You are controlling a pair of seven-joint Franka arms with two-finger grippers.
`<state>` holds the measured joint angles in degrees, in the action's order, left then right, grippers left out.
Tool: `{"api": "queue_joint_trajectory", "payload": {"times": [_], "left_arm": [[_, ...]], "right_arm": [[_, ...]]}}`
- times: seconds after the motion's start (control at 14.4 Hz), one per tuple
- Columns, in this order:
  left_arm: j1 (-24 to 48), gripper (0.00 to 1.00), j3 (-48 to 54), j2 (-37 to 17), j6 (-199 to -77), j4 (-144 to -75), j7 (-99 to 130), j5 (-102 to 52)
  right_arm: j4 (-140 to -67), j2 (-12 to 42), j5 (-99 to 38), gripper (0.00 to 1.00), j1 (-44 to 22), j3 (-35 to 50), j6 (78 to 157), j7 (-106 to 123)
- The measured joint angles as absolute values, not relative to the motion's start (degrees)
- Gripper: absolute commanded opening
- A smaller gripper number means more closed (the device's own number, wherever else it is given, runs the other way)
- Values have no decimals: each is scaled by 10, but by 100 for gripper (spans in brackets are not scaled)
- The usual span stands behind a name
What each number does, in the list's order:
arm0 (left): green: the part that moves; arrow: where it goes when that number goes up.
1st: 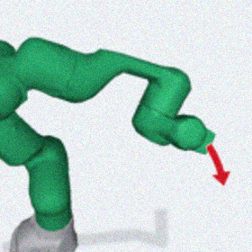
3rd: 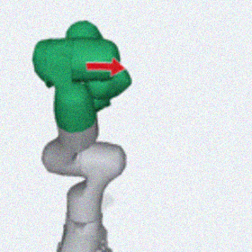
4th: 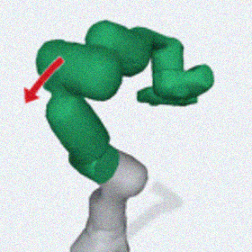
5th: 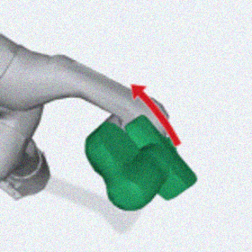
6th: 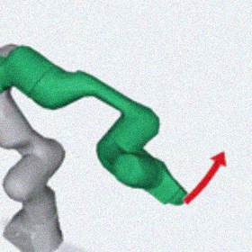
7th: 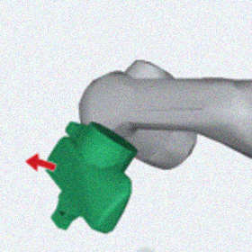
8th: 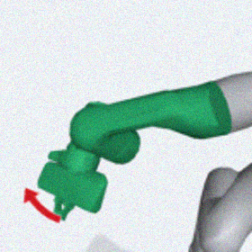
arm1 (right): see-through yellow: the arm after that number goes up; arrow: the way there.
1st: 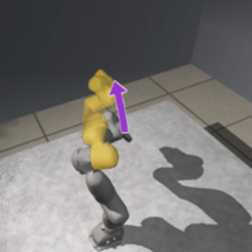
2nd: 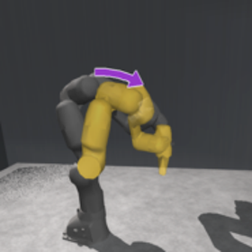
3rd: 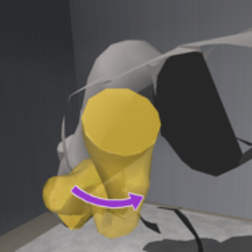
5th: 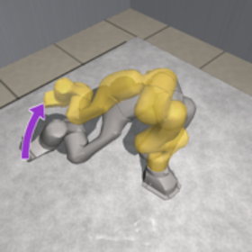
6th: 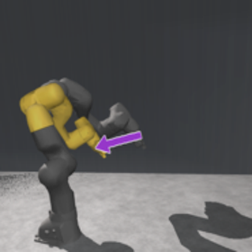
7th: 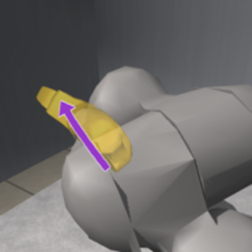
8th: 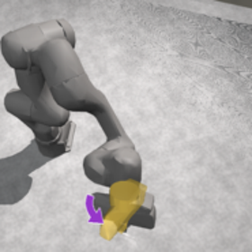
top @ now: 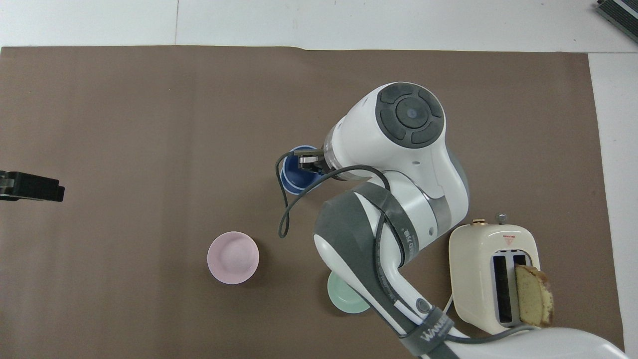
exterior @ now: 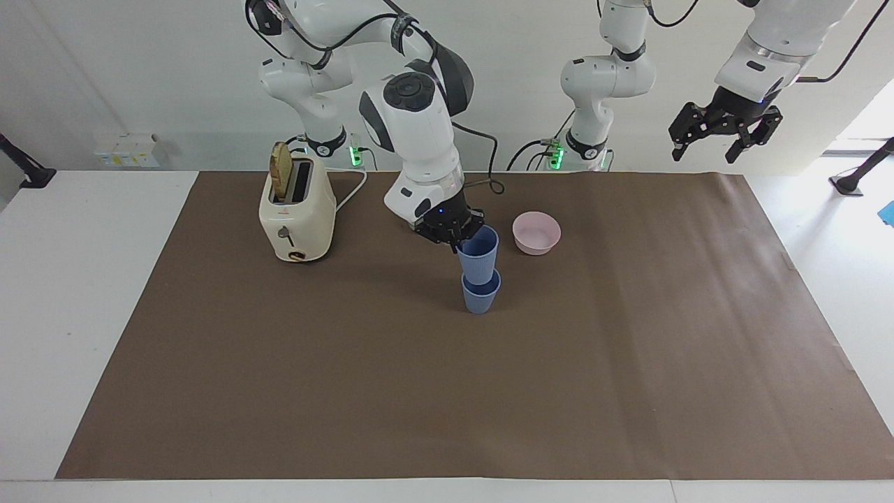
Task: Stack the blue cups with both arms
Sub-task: 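Lower the held blue cup into the placed blue cup with the right gripper, then open the right gripper and withdraw it away from the stacked cups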
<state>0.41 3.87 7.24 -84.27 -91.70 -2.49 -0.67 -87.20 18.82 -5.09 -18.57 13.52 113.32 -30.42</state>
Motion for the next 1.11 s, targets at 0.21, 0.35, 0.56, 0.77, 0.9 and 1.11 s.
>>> {"api": "queue_joint_trajectory", "payload": {"times": [0.21, 0.35, 0.56, 0.77, 0.9, 1.11], "left_arm": [[4, 100, 39, 72, -843, -917, -25, -7], [4, 100, 39, 72, -843, -917, -25, -7], [4, 100, 39, 72, -843, -917, -25, -7], [4, 100, 39, 72, -843, -917, -25, -7], [4, 100, 39, 72, -843, -917, -25, -7], [4, 100, 39, 72, -842, -917, -25, -7]], "right_arm": [[-872, 200, -51, 0, -187, 136, 1140, -304], [-874, 206, -51, 0, -187, 136, 1140, -304], [-880, 211, -51, 0, -189, 136, 1148, -304], [-888, 218, -51, 0, -190, 136, 1164, -304], [-889, 224, -51, 32, -191, 136, 1173, -304], [-890, 228, -51, 52, -192, 136, 1175, -304]]}}
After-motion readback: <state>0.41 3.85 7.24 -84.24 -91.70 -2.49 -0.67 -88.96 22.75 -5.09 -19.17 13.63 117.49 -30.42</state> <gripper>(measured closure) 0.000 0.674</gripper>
